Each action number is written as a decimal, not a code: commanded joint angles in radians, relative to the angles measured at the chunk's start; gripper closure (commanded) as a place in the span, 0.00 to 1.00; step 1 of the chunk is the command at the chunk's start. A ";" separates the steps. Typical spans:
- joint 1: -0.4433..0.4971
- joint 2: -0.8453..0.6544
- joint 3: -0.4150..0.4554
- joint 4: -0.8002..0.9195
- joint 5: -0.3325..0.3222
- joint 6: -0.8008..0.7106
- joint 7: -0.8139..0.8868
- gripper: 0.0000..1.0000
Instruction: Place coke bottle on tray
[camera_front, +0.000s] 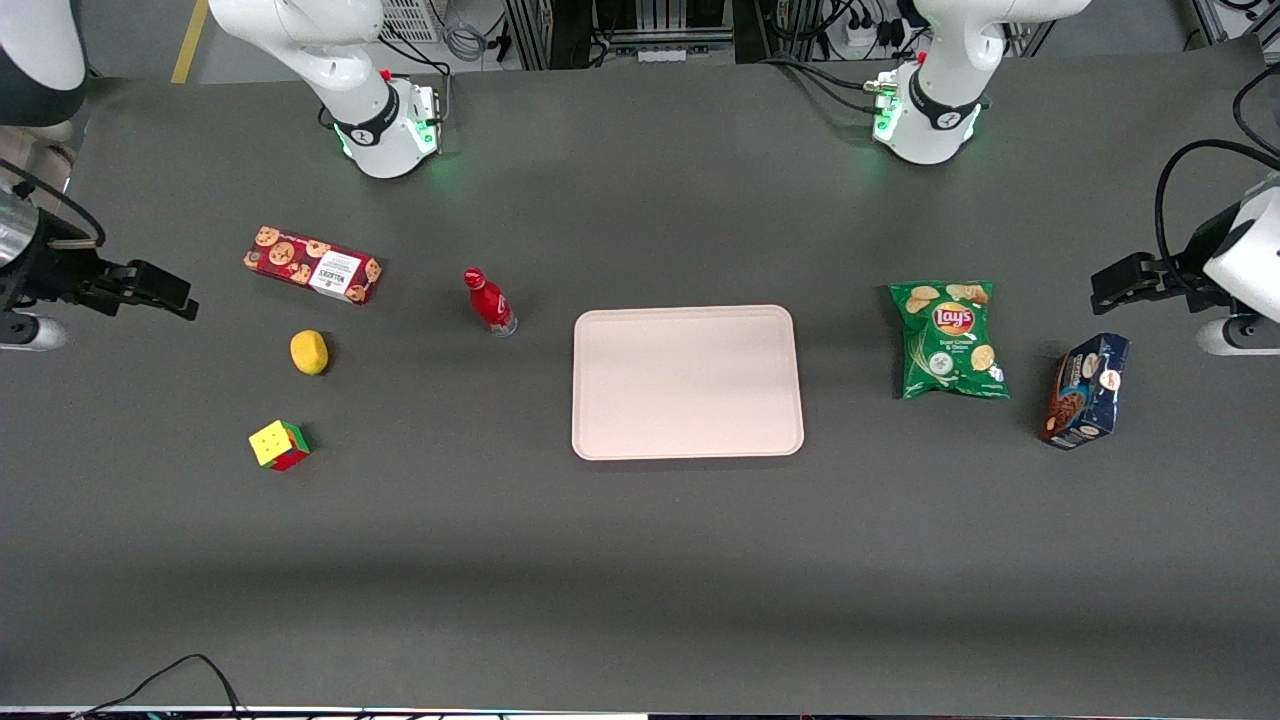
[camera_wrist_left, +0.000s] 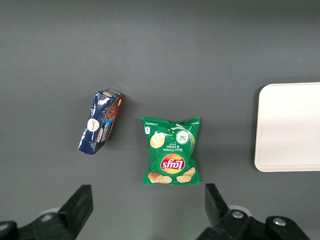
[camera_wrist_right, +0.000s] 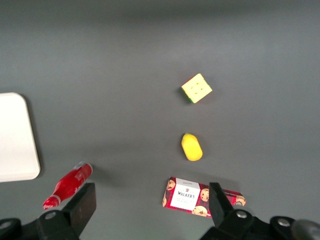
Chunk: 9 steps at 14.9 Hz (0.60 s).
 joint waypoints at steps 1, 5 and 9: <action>0.097 0.003 0.000 0.034 -0.002 -0.054 0.000 0.00; 0.261 -0.005 -0.018 0.033 0.007 -0.080 0.026 0.00; 0.385 0.001 -0.027 0.028 0.033 -0.080 0.191 0.00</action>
